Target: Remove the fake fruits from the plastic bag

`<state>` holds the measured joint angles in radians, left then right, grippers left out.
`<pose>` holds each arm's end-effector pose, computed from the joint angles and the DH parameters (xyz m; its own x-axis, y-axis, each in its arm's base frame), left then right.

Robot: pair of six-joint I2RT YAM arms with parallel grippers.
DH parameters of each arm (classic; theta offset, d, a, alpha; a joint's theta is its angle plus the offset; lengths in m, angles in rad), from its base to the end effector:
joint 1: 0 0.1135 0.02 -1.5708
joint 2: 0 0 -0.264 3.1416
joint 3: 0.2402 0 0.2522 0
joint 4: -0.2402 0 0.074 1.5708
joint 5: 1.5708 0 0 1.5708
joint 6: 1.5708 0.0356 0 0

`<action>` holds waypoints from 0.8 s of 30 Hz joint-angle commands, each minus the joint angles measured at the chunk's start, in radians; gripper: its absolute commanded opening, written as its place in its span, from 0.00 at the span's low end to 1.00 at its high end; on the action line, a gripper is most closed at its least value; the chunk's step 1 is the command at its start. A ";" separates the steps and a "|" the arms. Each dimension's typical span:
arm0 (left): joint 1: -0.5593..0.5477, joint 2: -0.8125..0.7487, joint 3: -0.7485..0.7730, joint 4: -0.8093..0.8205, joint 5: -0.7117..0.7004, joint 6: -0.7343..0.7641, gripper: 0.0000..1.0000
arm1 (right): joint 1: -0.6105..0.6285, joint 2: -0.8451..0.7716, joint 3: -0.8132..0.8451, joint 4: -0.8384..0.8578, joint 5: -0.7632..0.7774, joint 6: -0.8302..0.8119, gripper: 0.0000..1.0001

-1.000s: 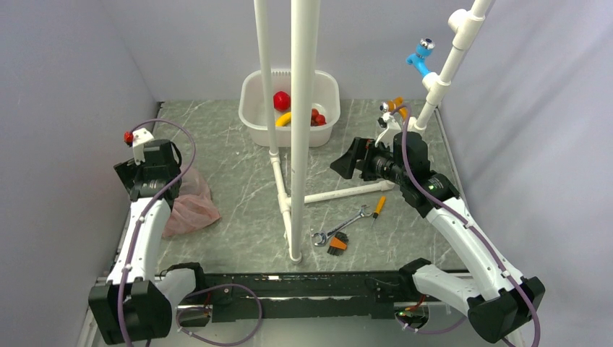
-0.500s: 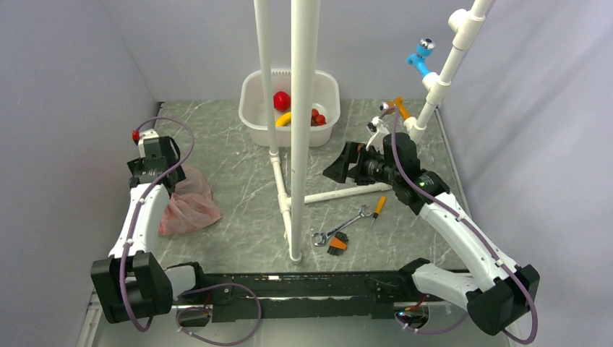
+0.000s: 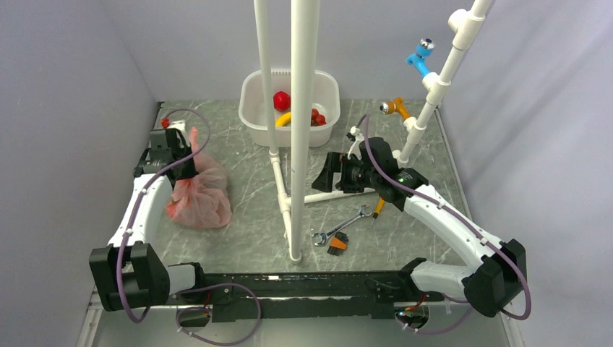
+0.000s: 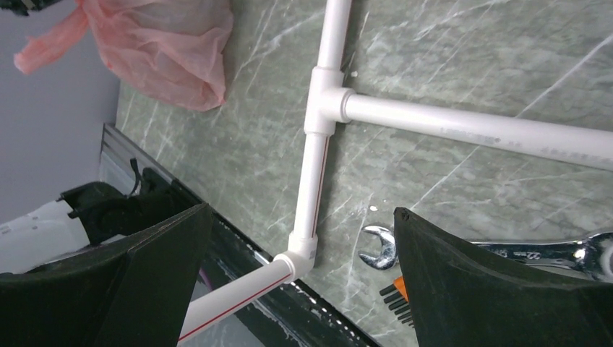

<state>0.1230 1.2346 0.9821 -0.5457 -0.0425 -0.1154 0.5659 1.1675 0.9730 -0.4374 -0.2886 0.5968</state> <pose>0.2594 0.0336 0.2812 -0.6885 -0.2010 -0.6969 -0.2328 0.9712 -0.0501 0.2103 0.1456 0.3040 -0.8102 0.1236 -0.5729 -0.3053 0.7455 0.5925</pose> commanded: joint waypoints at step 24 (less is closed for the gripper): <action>-0.434 -0.138 -0.019 0.074 0.451 0.247 0.04 | 0.449 0.262 0.153 0.142 0.305 -0.049 1.00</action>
<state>-0.2726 1.1404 0.9688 -0.5205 0.3695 0.0887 1.0046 1.4464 1.1065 -0.4137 -0.0326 0.5568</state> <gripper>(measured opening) 0.104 0.994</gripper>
